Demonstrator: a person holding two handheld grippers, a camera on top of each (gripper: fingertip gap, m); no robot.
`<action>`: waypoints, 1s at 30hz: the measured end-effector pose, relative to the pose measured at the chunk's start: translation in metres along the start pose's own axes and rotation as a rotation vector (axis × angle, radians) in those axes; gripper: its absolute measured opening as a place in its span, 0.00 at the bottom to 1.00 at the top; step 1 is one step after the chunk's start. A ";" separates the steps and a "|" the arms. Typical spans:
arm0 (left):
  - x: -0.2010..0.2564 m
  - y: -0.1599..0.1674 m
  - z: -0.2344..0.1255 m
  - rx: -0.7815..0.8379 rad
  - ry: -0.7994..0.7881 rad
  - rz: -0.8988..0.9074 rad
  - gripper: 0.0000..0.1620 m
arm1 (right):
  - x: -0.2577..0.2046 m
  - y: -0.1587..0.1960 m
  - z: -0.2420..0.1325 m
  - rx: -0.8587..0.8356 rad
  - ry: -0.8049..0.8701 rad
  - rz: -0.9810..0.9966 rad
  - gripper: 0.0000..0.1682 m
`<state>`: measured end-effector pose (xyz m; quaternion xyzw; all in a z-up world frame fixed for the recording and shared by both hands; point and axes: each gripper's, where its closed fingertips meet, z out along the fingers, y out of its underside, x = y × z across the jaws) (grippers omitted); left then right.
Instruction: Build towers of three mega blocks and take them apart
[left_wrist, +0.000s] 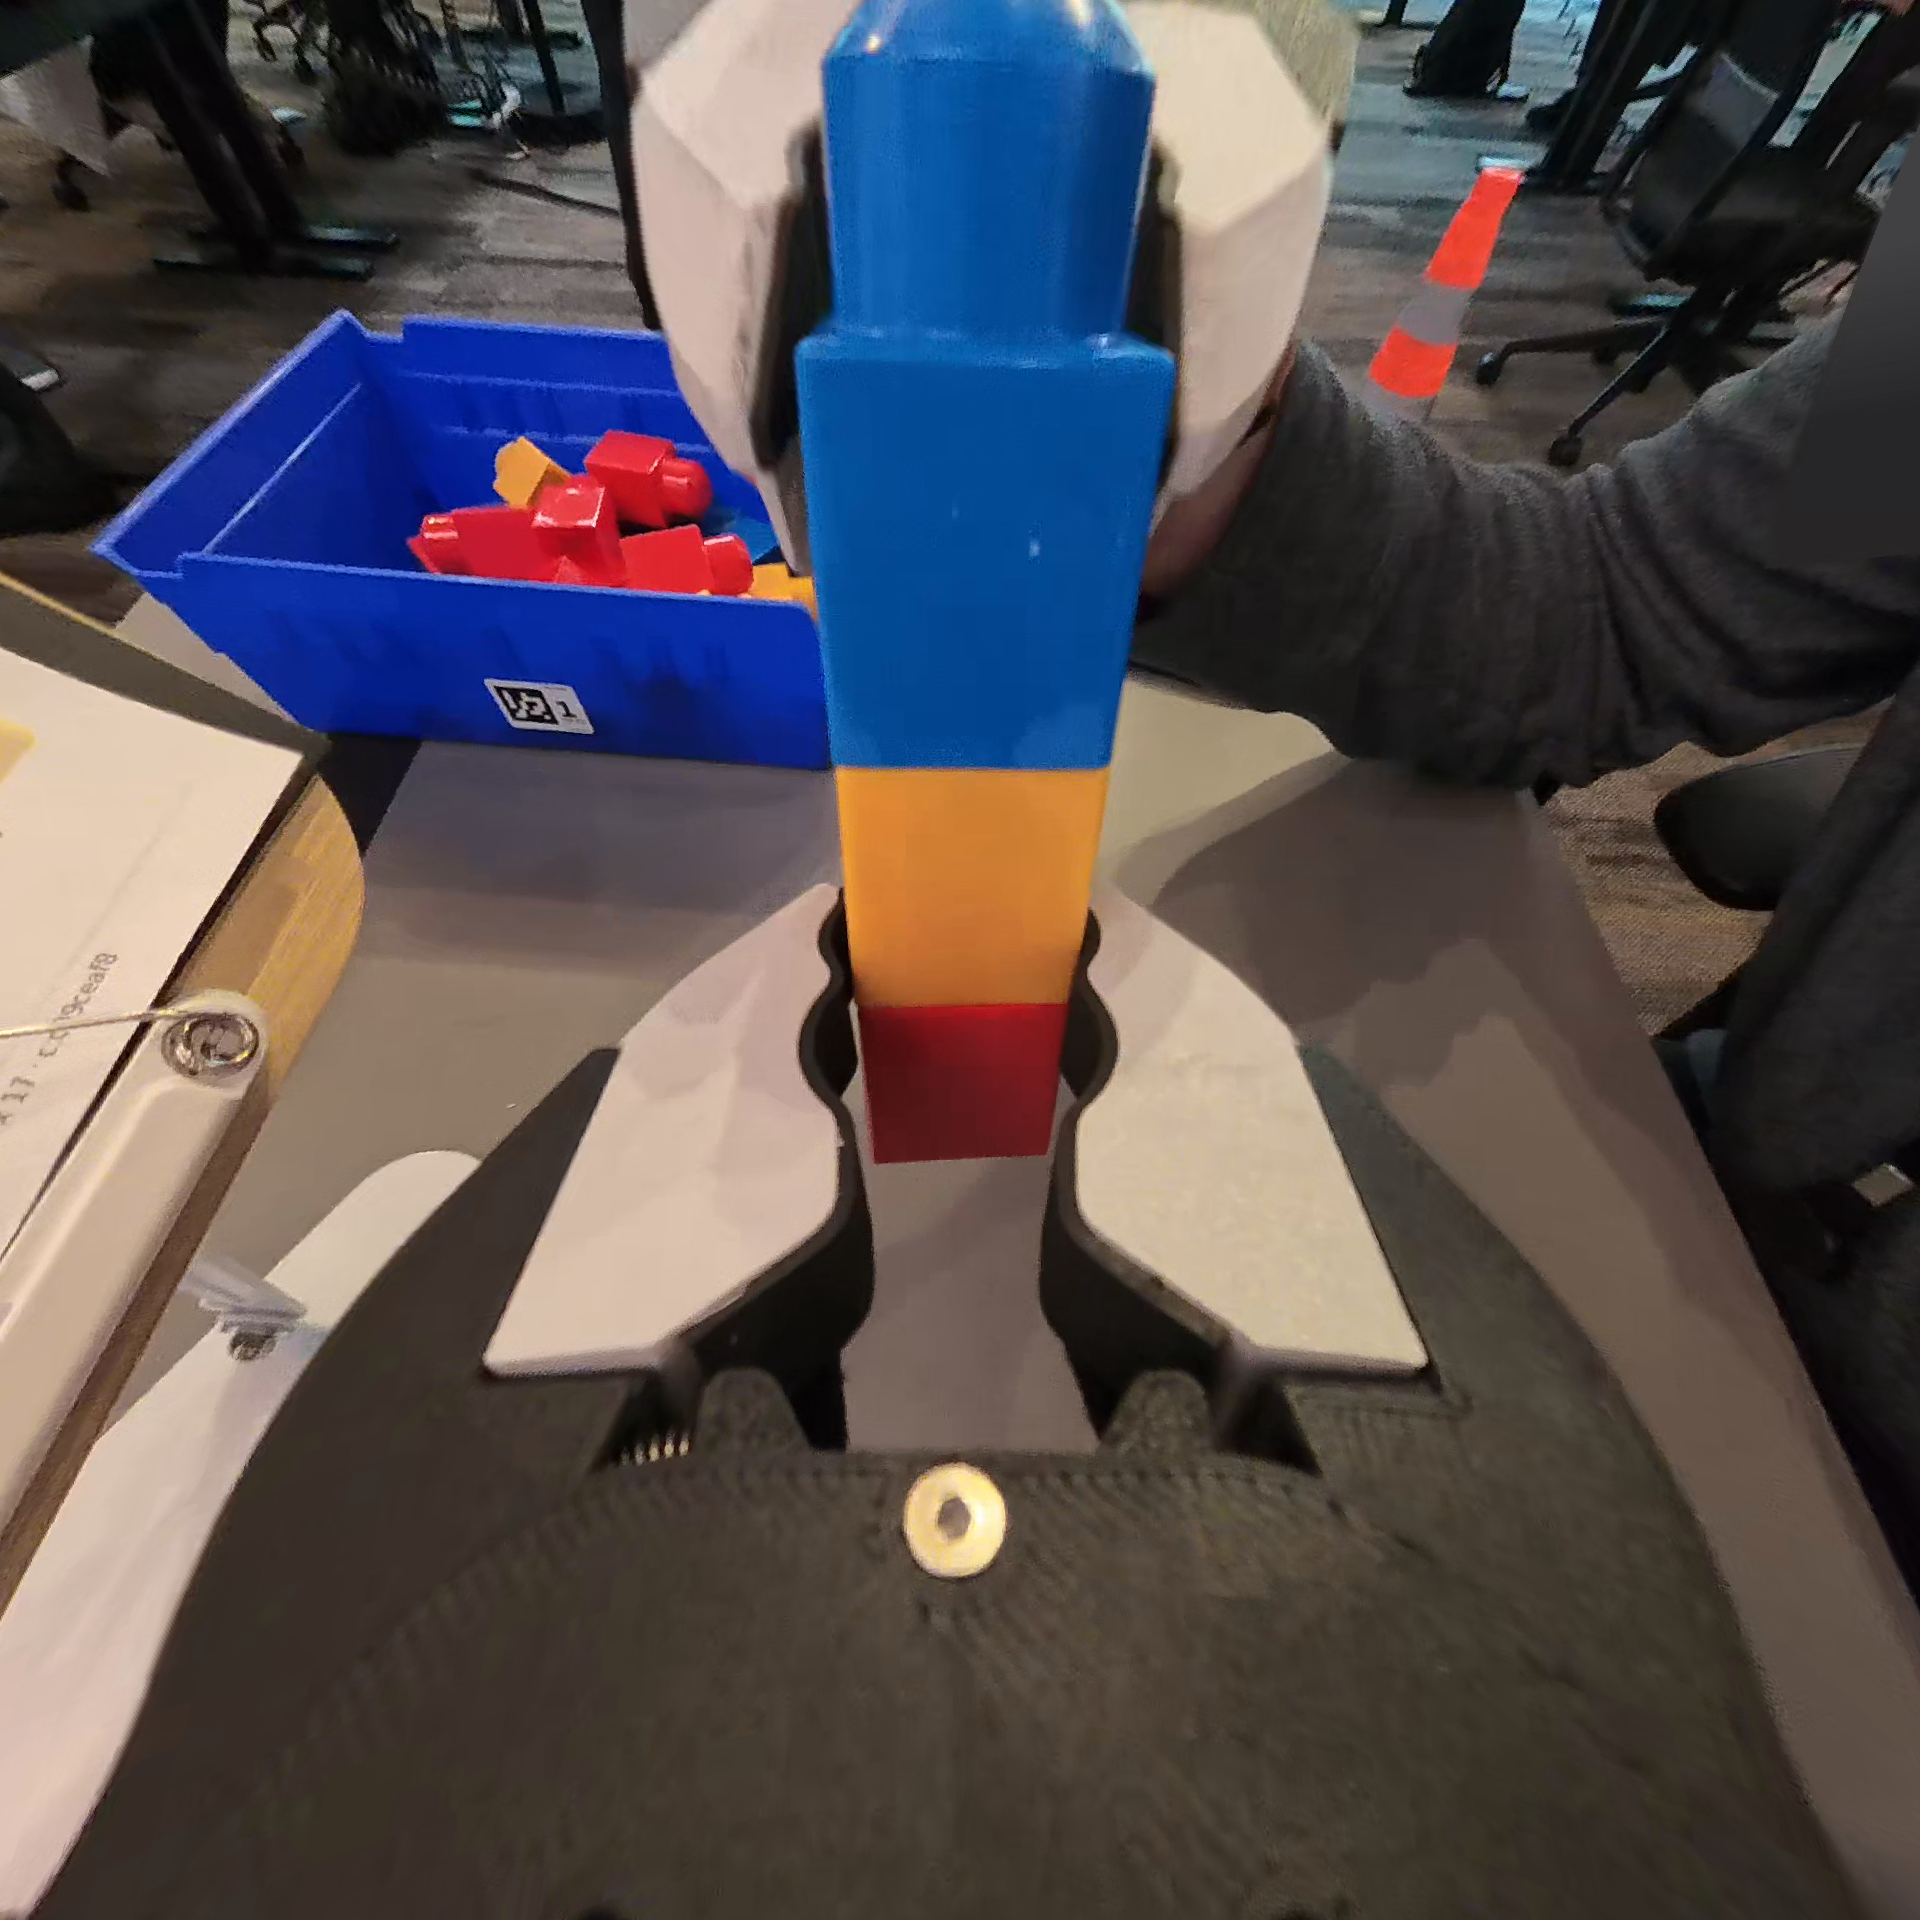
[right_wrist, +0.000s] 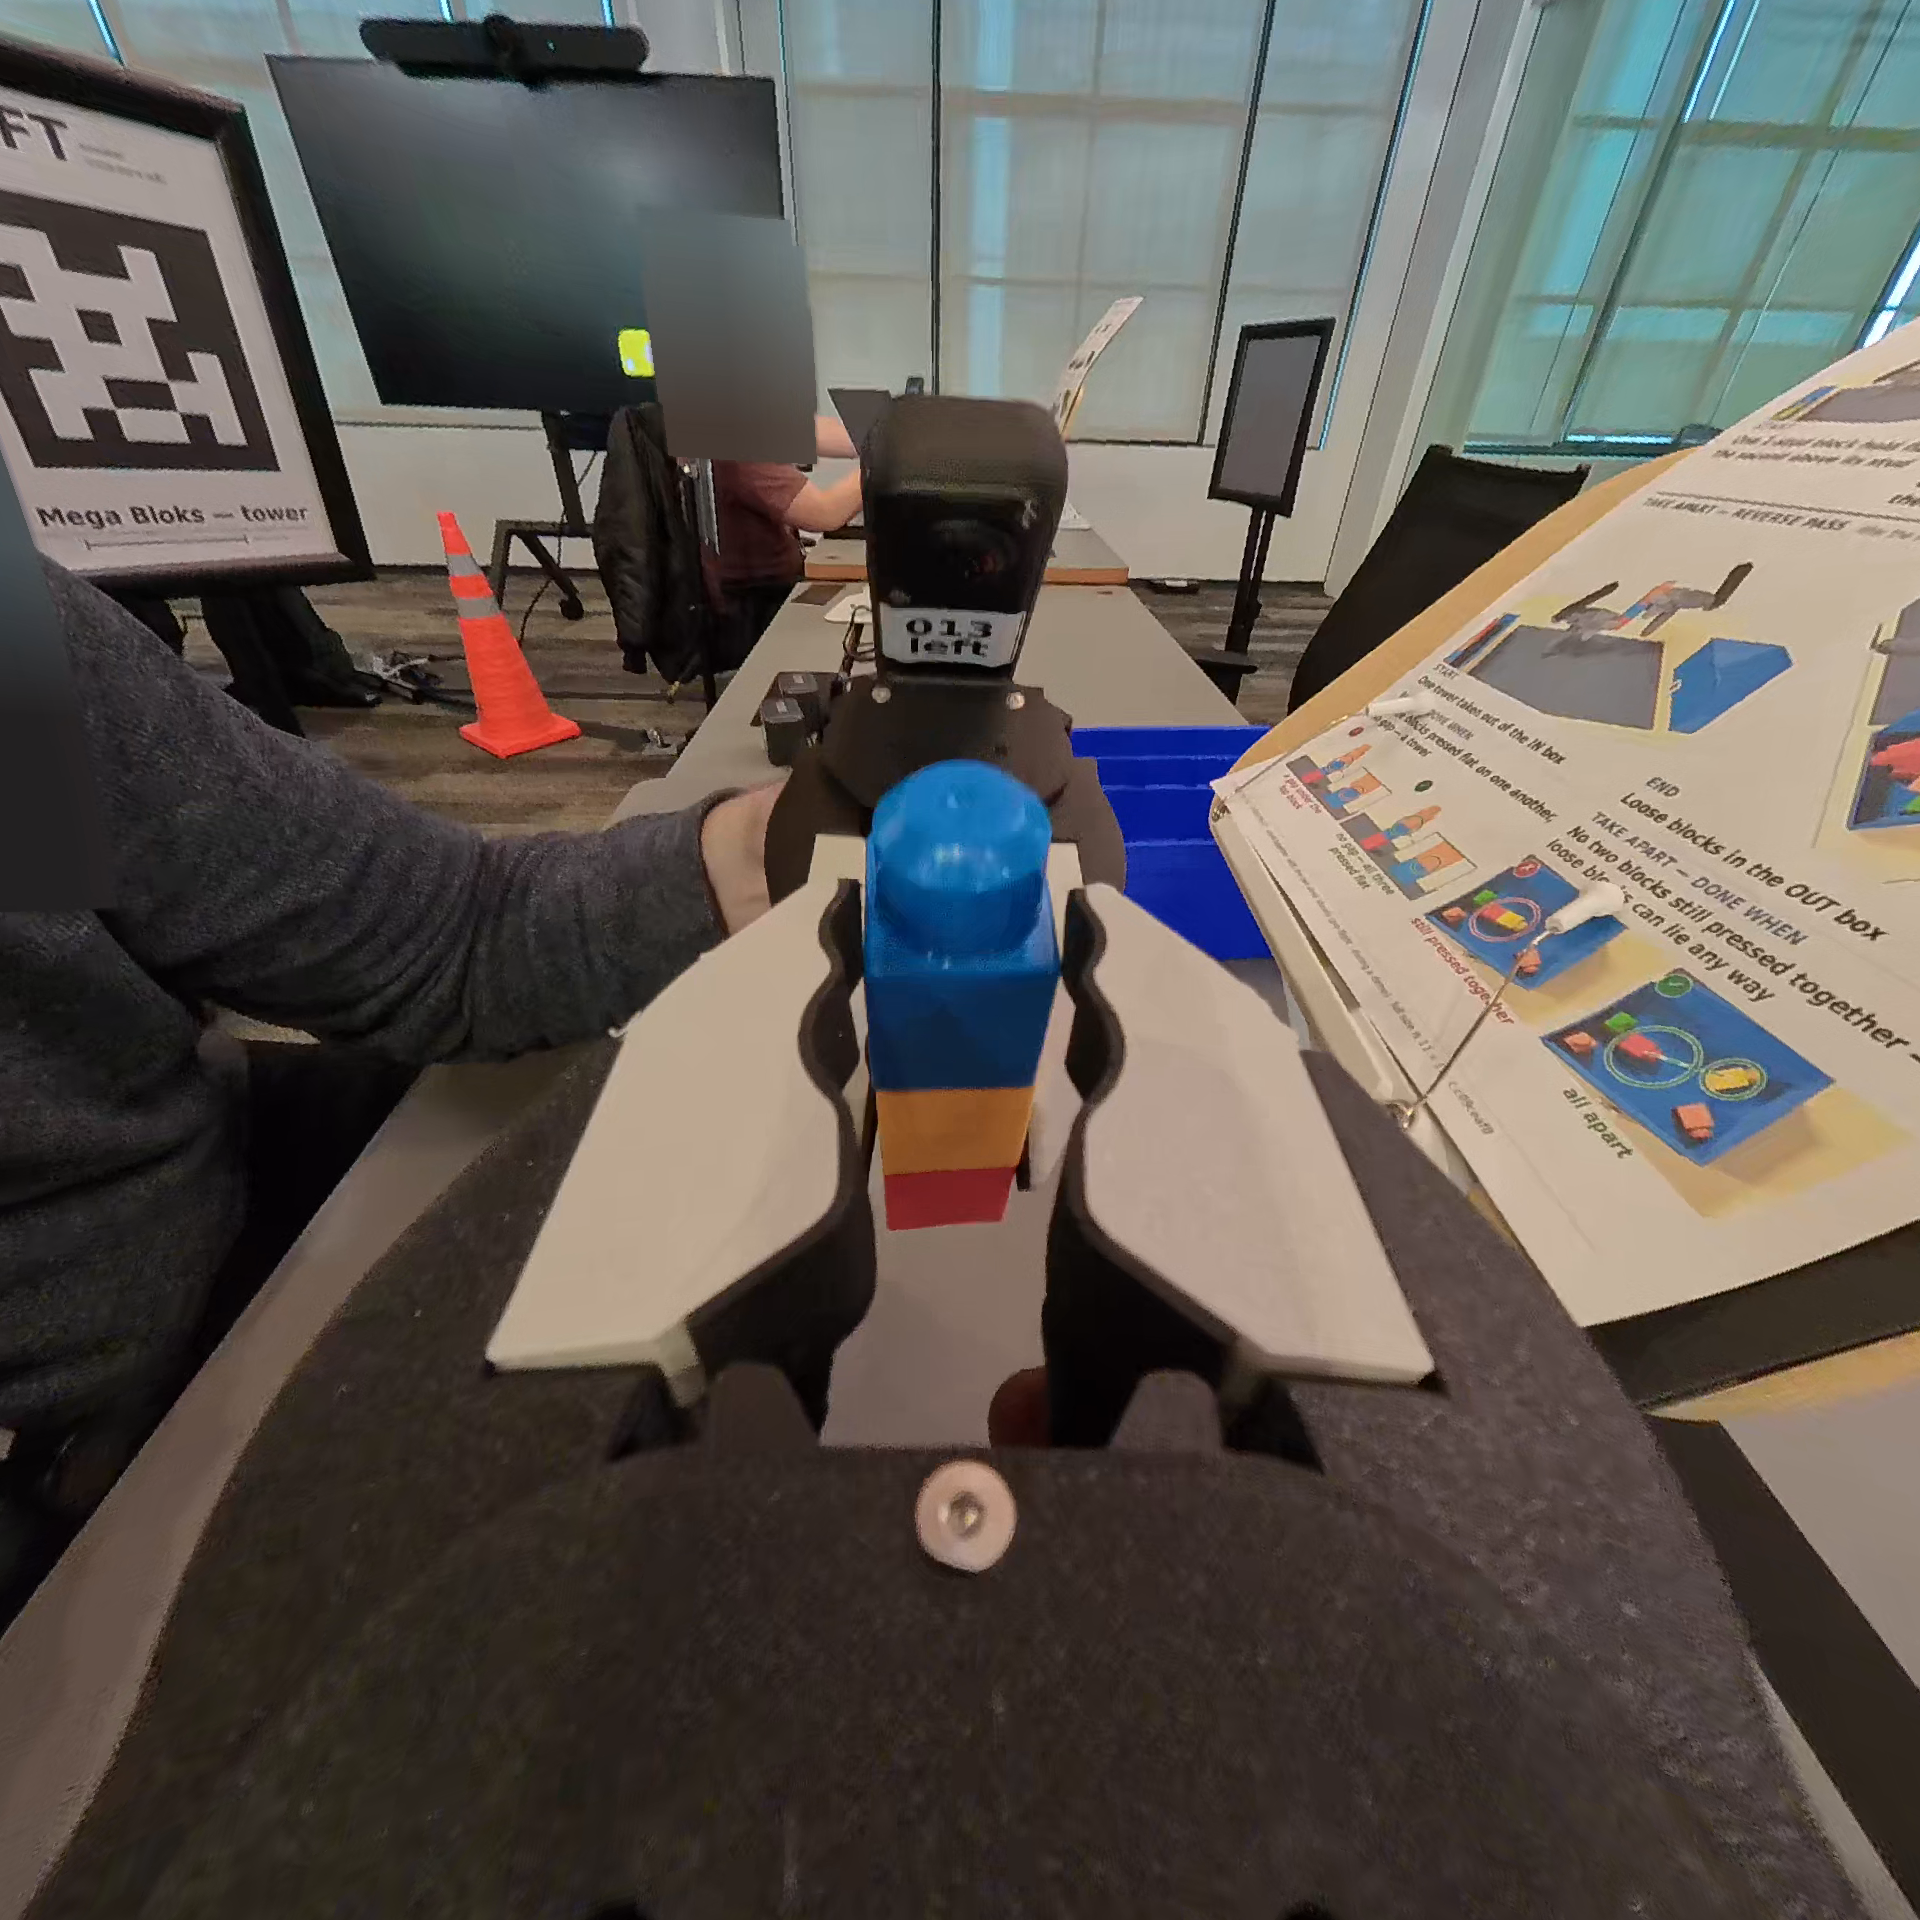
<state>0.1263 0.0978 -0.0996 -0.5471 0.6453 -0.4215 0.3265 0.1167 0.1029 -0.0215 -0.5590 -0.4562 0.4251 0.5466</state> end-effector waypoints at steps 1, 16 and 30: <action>0.000 0.003 0.001 -0.023 -0.001 0.004 0.23 | -0.001 -0.001 0.000 0.009 -0.004 -0.004 0.21; -0.016 0.023 -0.014 -0.151 -0.099 -0.008 0.23 | 0.006 -0.020 -0.012 0.081 0.091 -0.072 0.19; -0.013 0.006 -0.027 -0.106 -0.117 0.018 0.22 | 0.135 0.064 -0.211 -0.261 0.825 0.227 0.20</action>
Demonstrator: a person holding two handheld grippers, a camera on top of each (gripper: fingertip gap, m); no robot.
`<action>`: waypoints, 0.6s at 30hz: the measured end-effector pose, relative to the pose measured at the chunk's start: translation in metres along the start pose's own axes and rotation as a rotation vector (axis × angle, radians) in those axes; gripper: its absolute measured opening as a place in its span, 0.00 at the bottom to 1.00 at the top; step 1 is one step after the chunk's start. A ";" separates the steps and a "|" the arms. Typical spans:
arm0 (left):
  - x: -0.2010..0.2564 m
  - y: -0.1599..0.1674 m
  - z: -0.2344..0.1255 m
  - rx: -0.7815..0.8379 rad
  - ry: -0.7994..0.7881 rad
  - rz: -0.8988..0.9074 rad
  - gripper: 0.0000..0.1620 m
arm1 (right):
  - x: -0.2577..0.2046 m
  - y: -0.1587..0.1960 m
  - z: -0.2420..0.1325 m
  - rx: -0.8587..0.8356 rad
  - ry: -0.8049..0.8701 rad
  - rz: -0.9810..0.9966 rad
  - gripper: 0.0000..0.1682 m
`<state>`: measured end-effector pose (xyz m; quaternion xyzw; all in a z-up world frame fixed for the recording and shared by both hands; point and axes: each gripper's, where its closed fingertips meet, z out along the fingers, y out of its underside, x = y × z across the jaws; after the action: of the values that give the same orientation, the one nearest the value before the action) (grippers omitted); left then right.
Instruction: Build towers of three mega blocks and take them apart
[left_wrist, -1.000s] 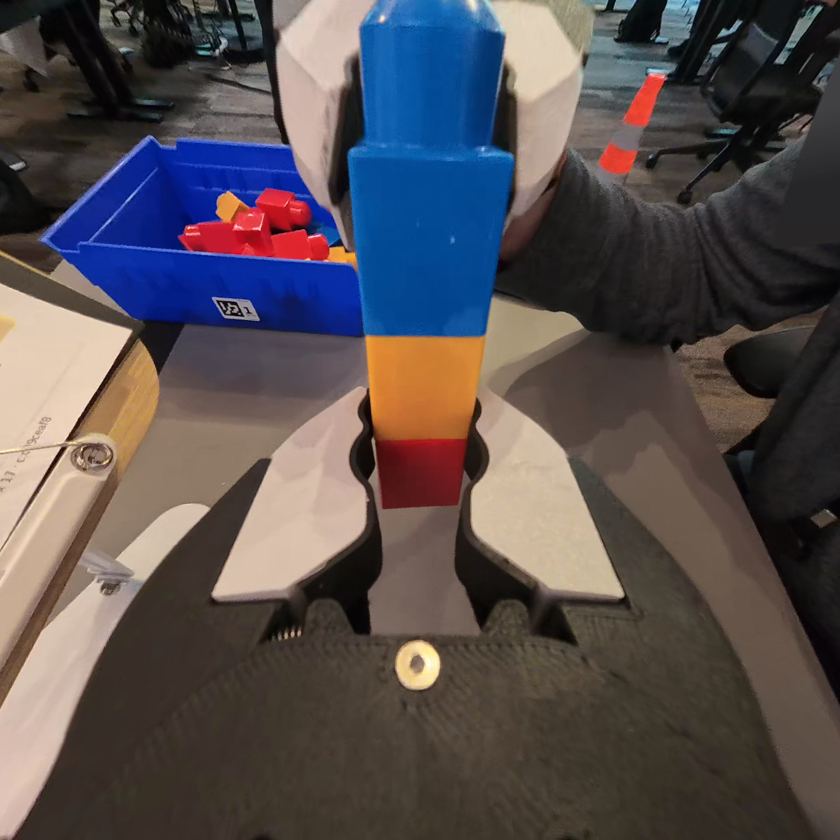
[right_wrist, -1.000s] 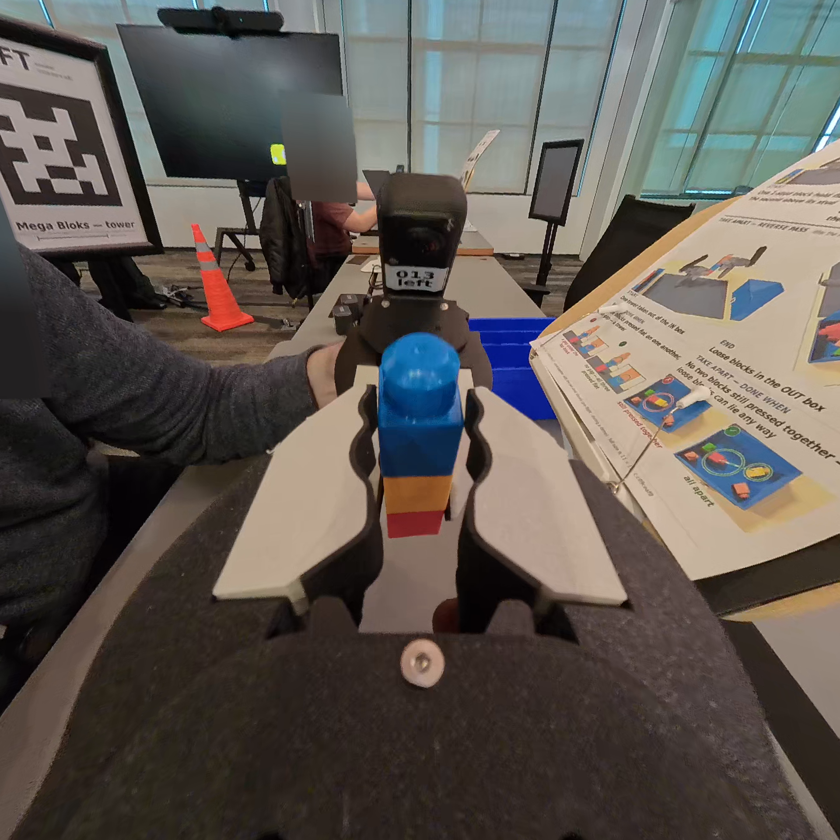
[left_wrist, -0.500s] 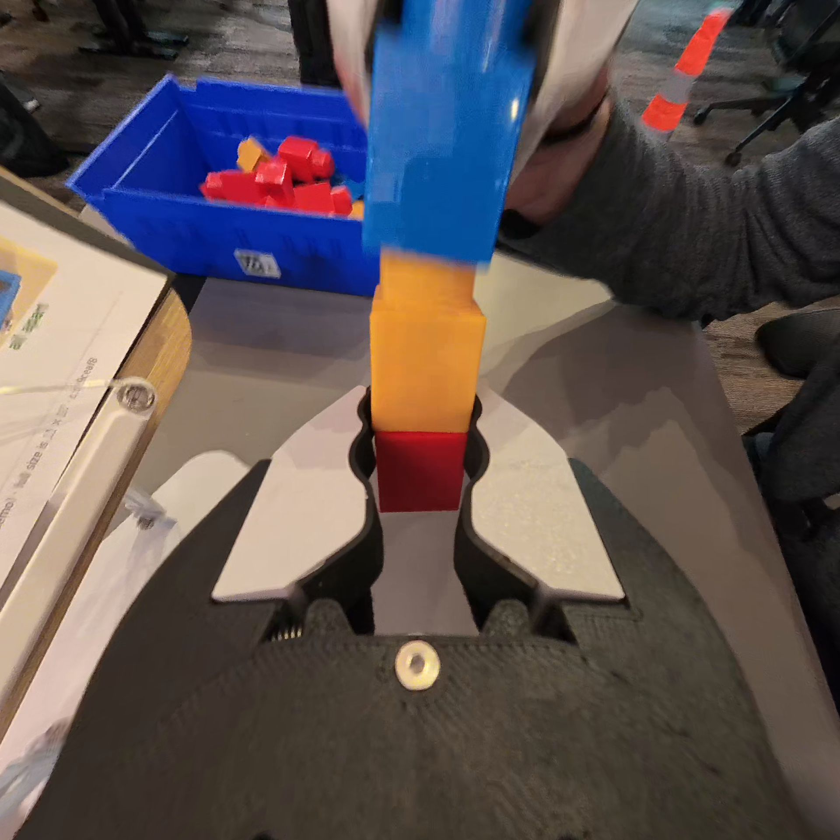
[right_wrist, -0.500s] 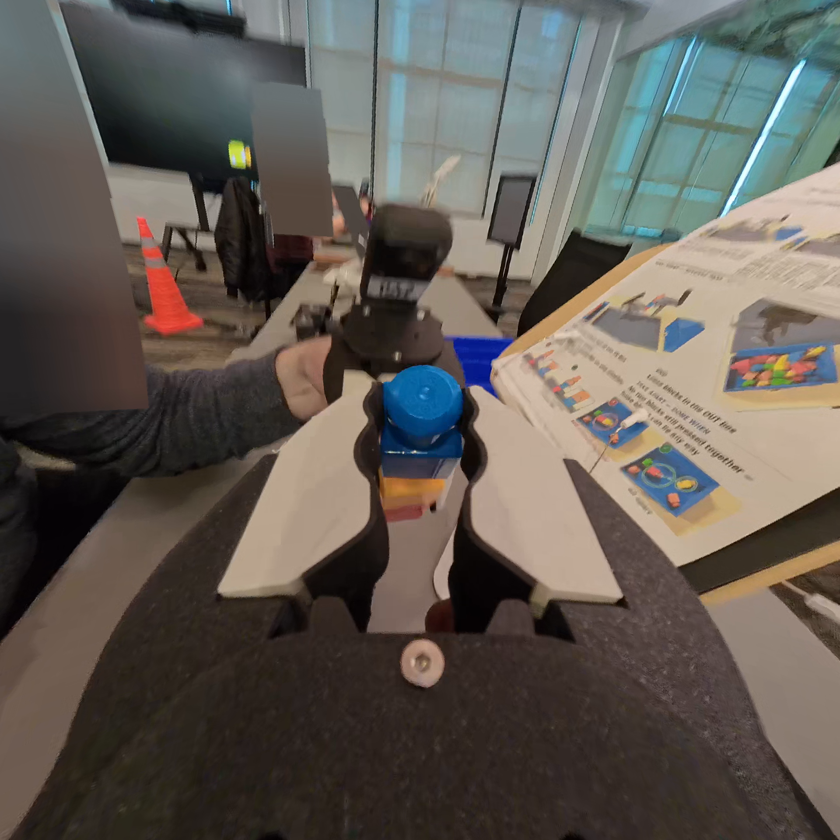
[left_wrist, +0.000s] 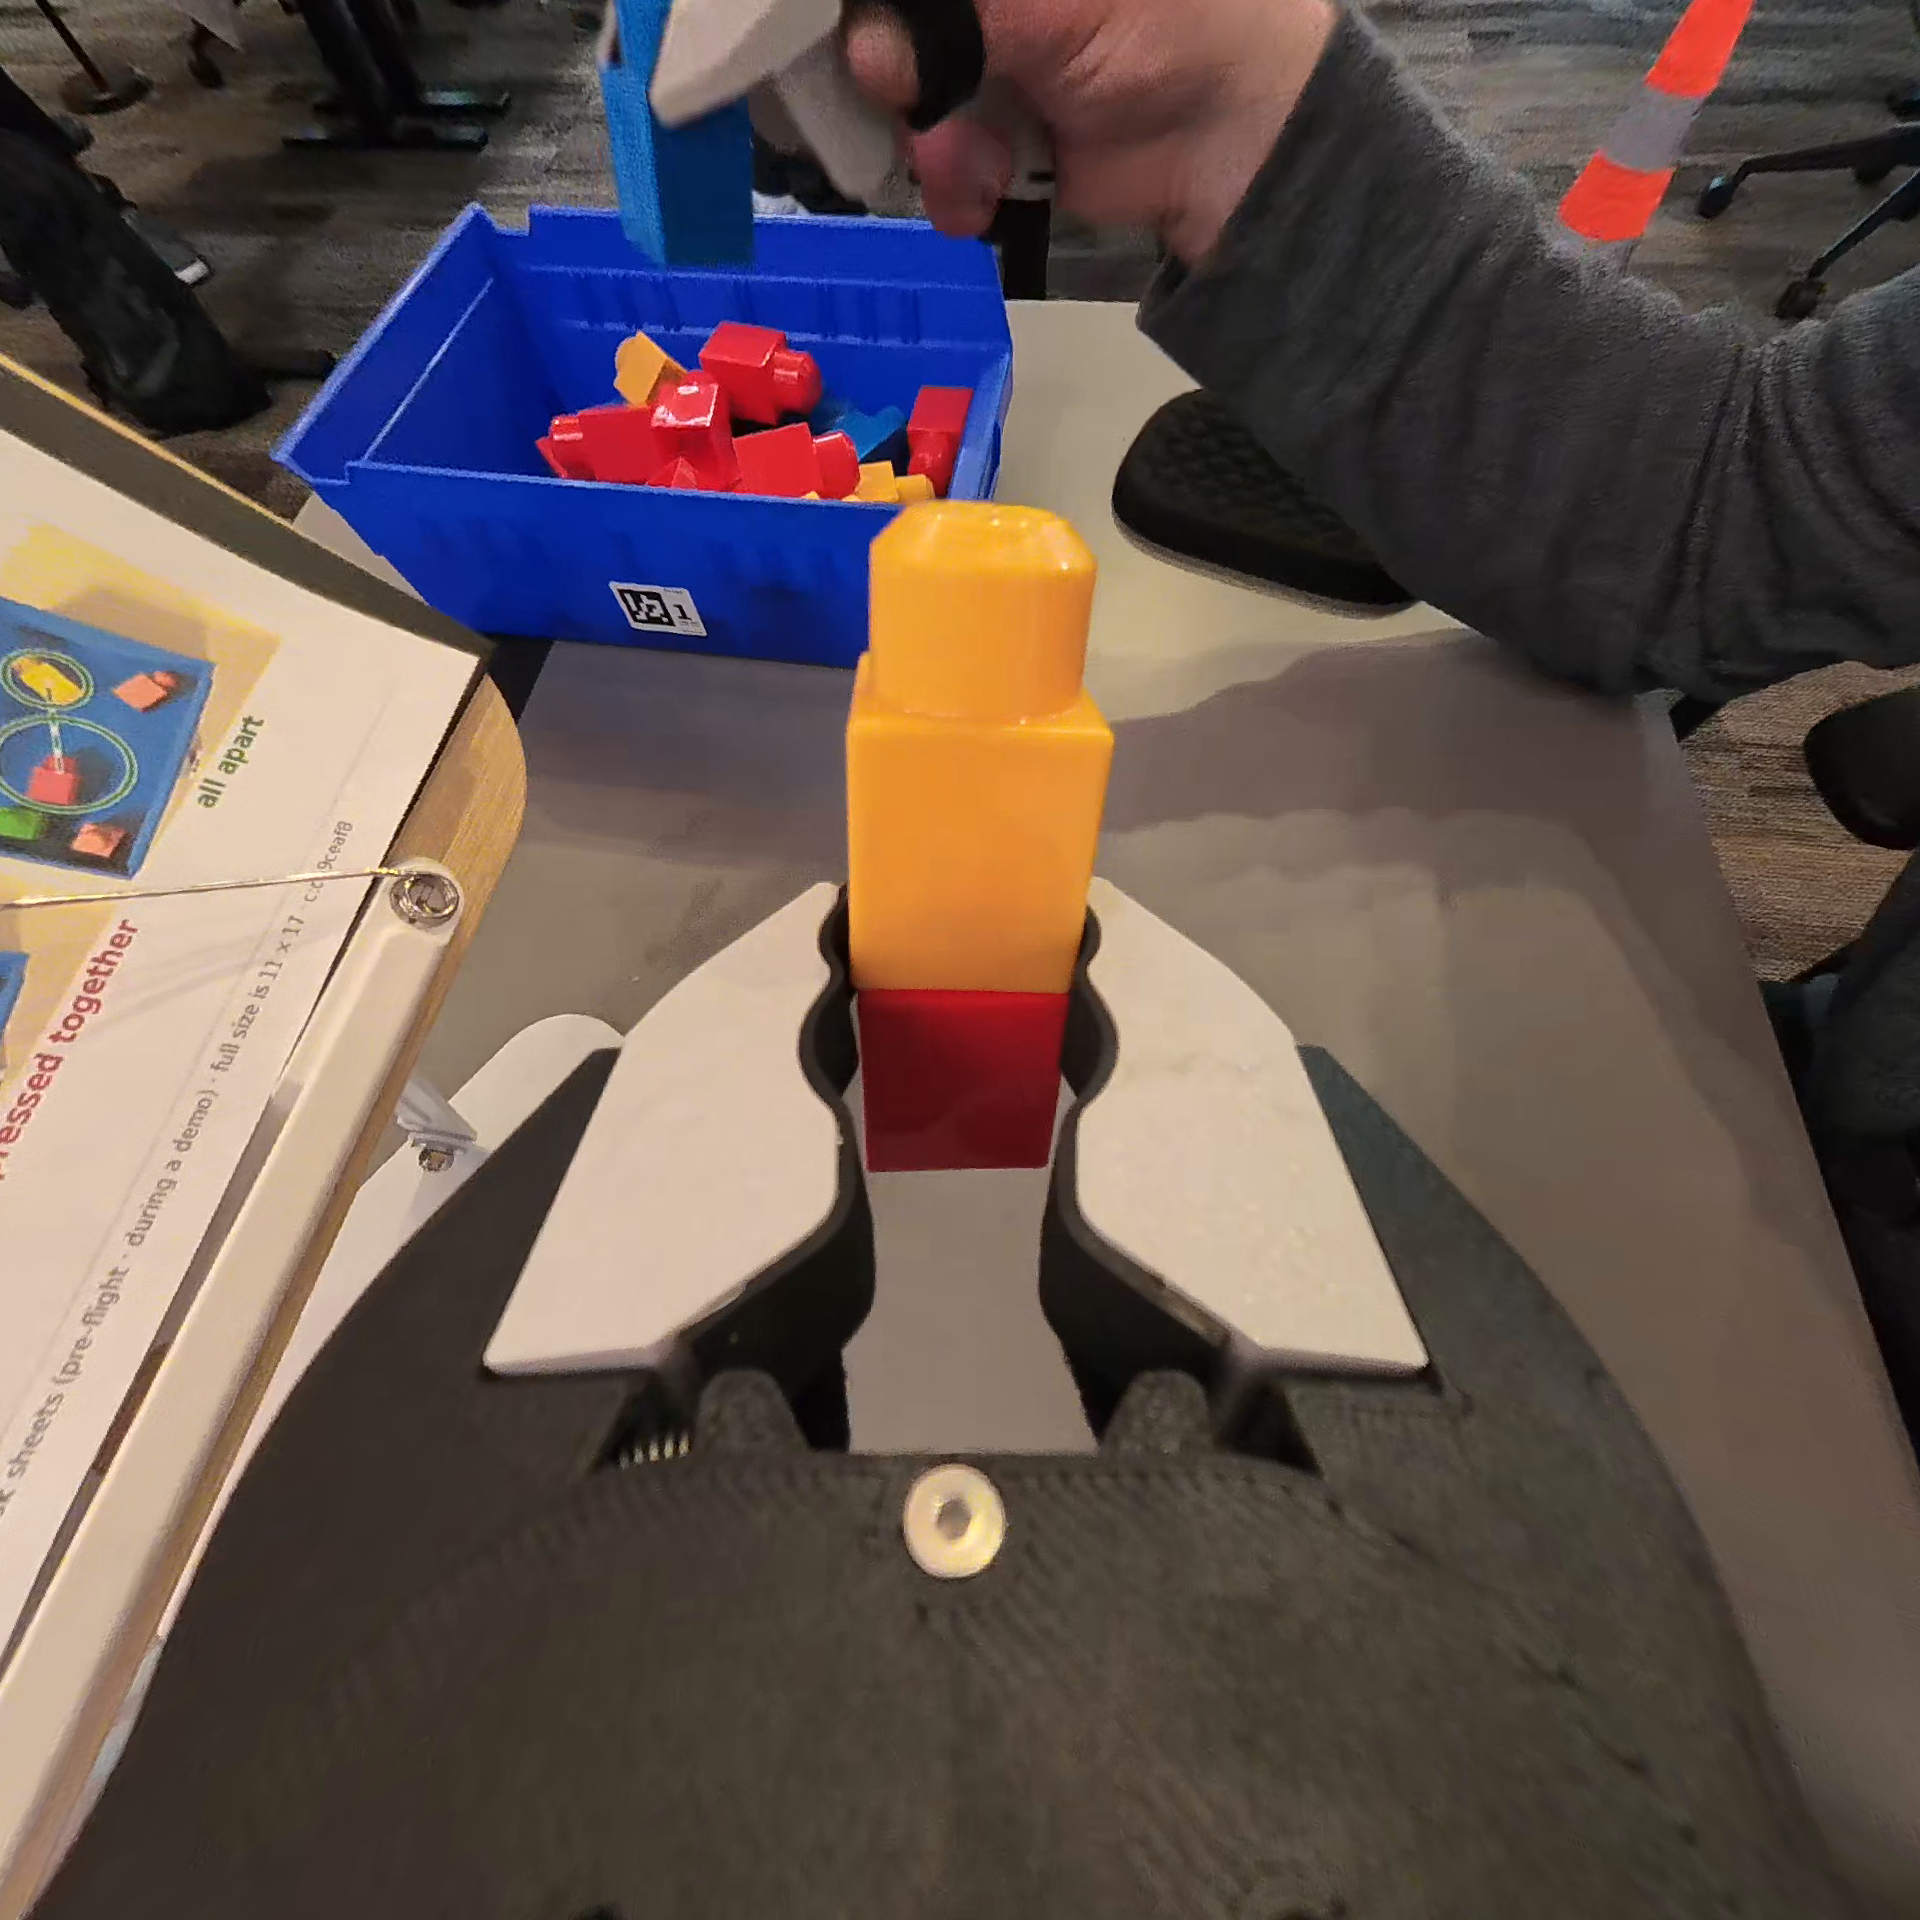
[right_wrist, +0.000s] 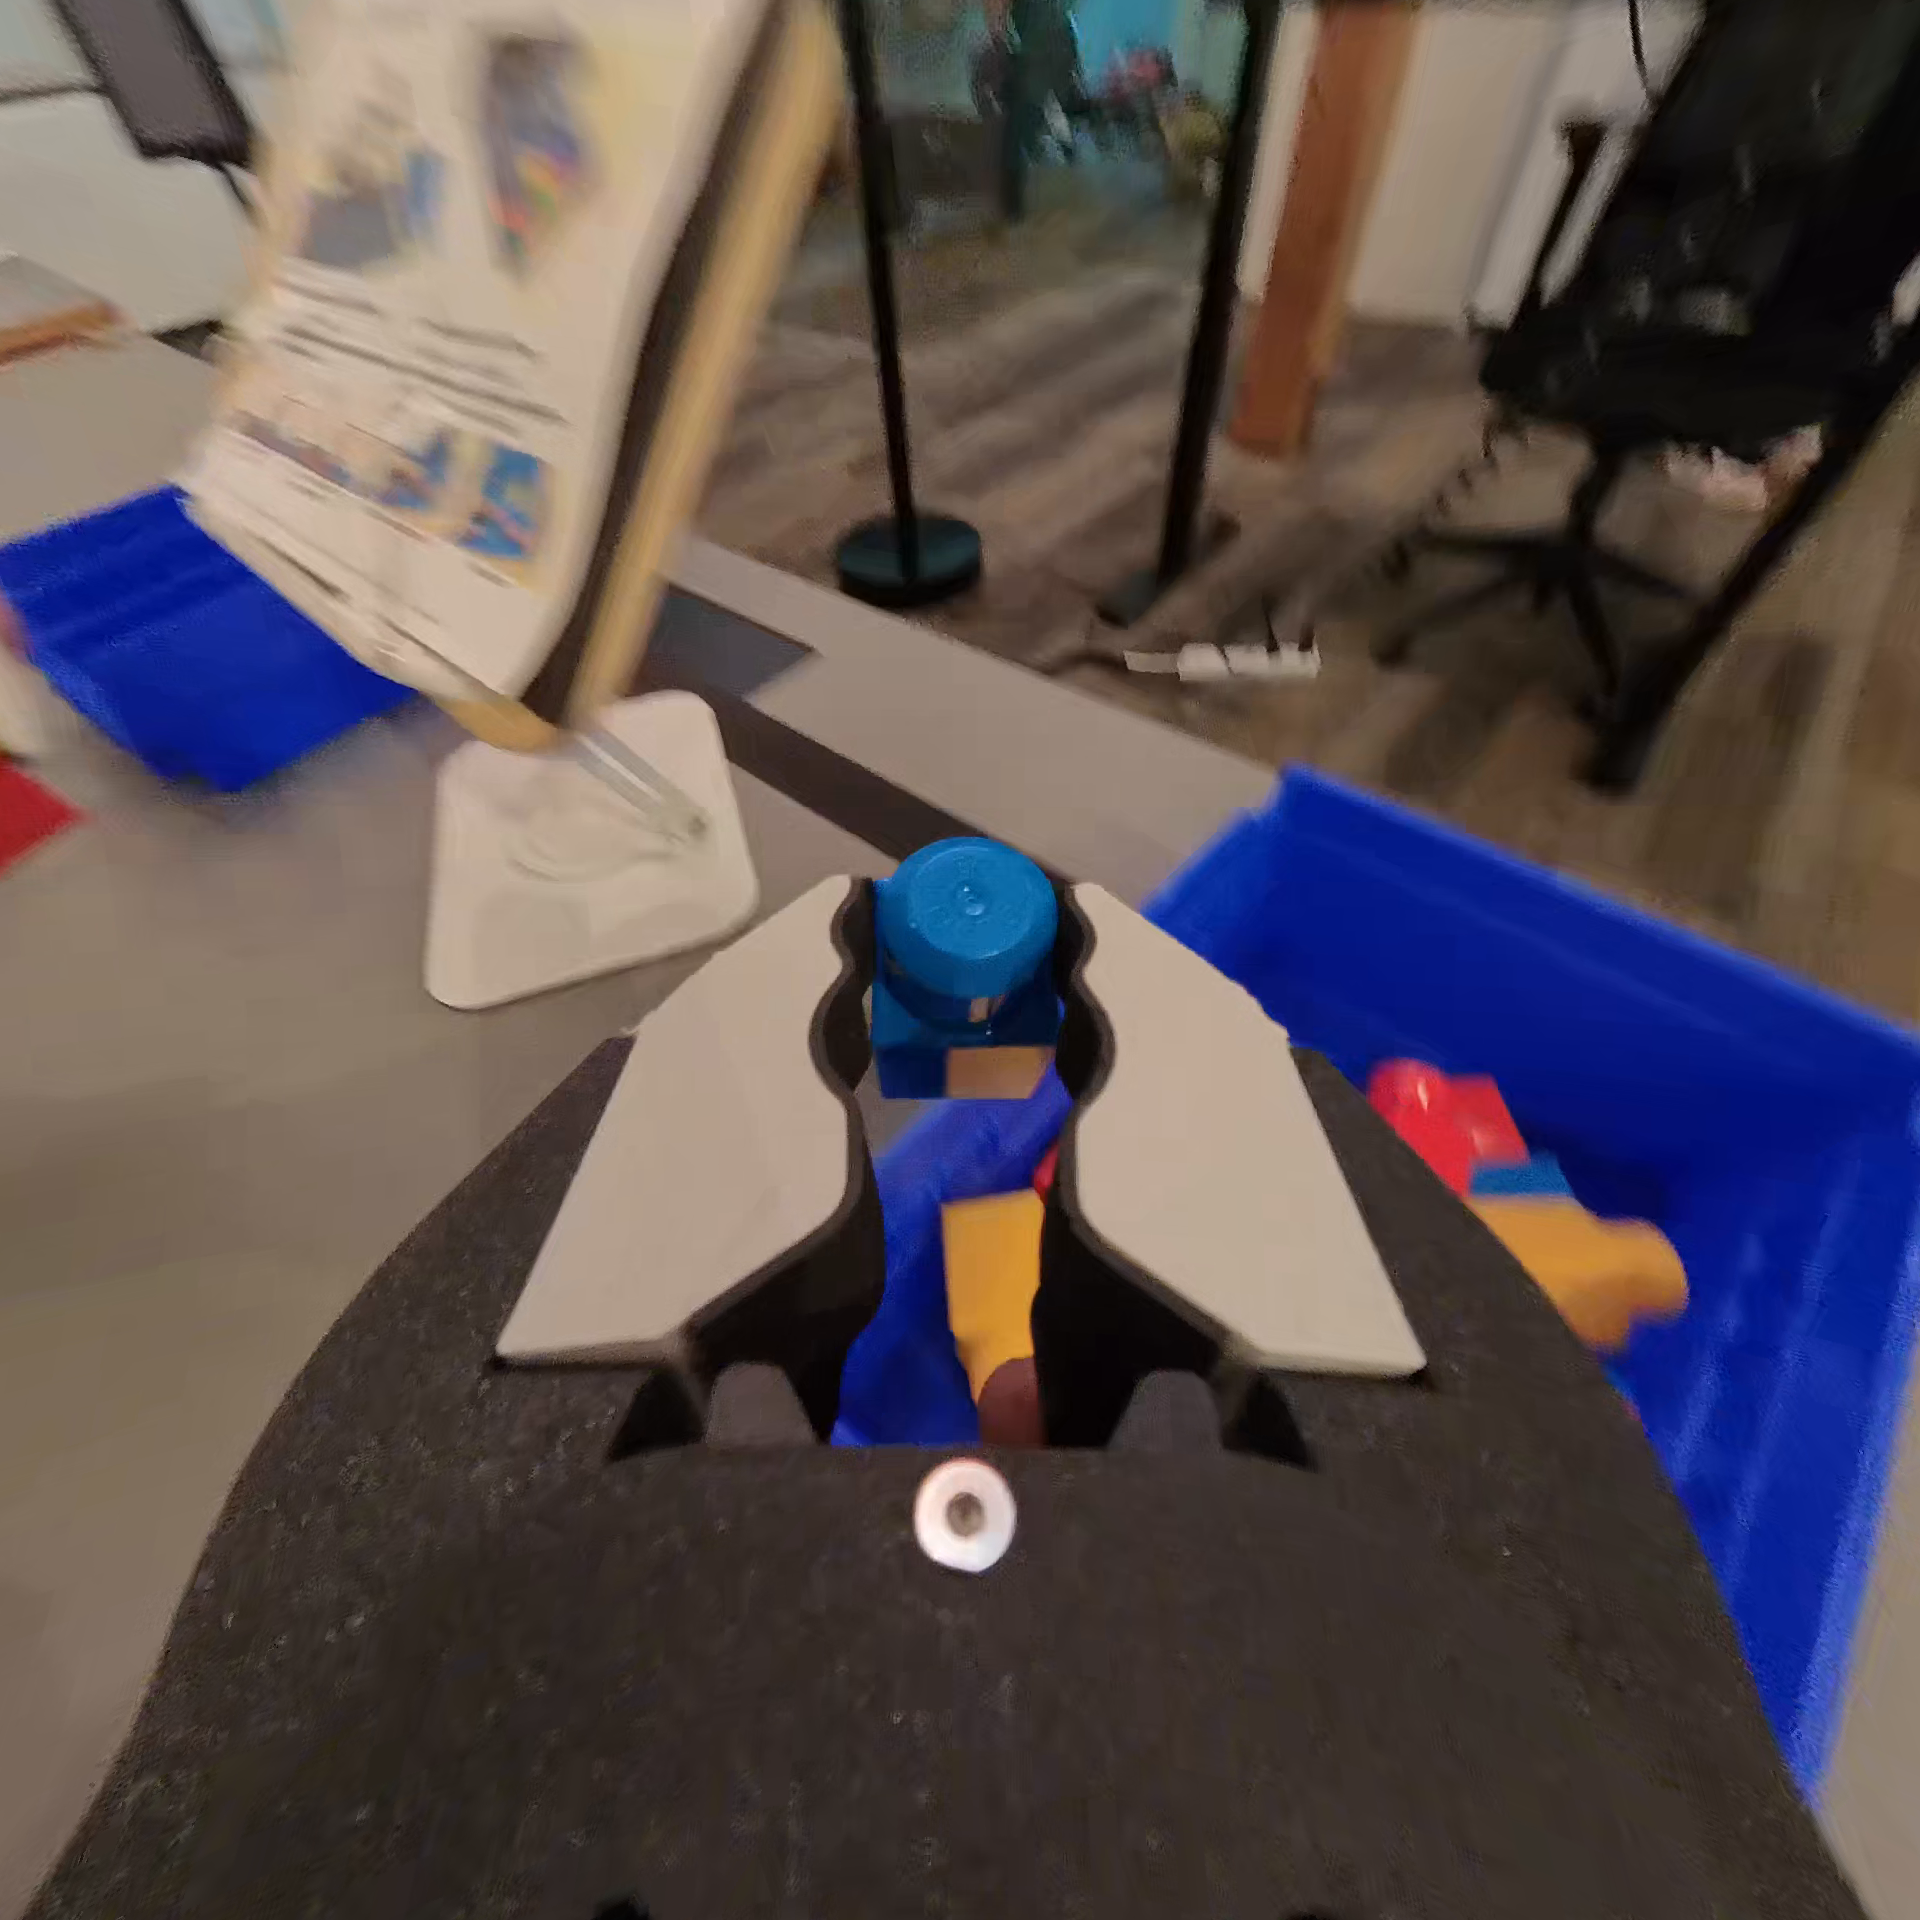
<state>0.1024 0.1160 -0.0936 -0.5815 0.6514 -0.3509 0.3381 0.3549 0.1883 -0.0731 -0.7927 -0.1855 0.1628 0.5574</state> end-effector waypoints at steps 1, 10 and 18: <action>0.001 -0.001 0.000 0.002 0.002 0.001 0.22 | 0.017 0.016 0.001 -0.056 0.037 0.046 0.20; 0.001 -0.003 0.018 0.016 0.009 -0.008 0.23 | -0.046 -0.020 0.003 0.040 -0.152 -0.086 0.31; 0.015 -0.007 0.033 0.019 0.056 0.004 0.22 | -0.245 -0.026 0.023 0.019 -0.707 -0.359 0.36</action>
<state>0.1325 0.0986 -0.1057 -0.5667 0.6586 -0.3727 0.3259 0.1258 0.0986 -0.0439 -0.6376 -0.4999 0.3275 0.4862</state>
